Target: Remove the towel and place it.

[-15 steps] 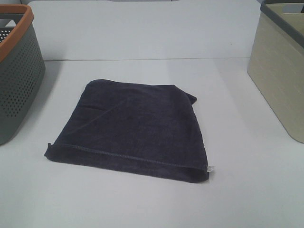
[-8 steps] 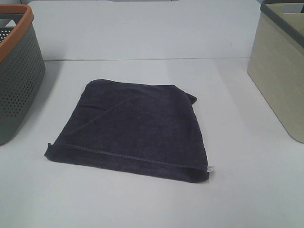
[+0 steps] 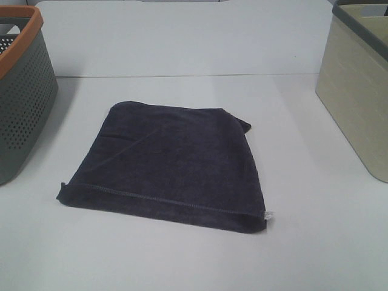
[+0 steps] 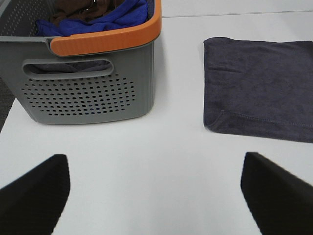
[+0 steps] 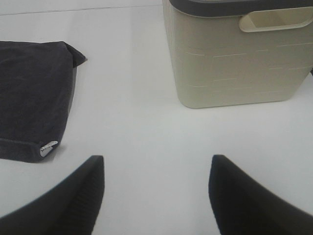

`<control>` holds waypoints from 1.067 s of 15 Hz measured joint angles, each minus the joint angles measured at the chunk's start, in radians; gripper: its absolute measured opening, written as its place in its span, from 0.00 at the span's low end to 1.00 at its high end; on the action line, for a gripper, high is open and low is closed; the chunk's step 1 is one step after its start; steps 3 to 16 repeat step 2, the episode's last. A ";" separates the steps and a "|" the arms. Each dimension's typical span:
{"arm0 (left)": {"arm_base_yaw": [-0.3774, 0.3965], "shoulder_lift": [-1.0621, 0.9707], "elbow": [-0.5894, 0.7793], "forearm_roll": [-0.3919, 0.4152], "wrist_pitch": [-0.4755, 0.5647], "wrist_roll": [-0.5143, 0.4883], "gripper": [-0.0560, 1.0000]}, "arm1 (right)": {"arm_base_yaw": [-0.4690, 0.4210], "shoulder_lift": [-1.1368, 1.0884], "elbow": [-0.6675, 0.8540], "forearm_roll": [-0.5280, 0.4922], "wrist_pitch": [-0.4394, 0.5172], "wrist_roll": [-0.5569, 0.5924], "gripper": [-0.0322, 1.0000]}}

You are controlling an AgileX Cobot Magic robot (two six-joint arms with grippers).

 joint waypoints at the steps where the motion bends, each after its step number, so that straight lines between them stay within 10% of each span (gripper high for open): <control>1: 0.000 0.000 0.000 0.000 0.000 0.000 0.89 | 0.000 0.000 0.000 0.000 0.000 0.000 0.64; 16: 0.000 0.000 0.000 0.000 0.000 0.000 0.89 | 0.000 0.000 0.000 0.000 0.000 0.000 0.64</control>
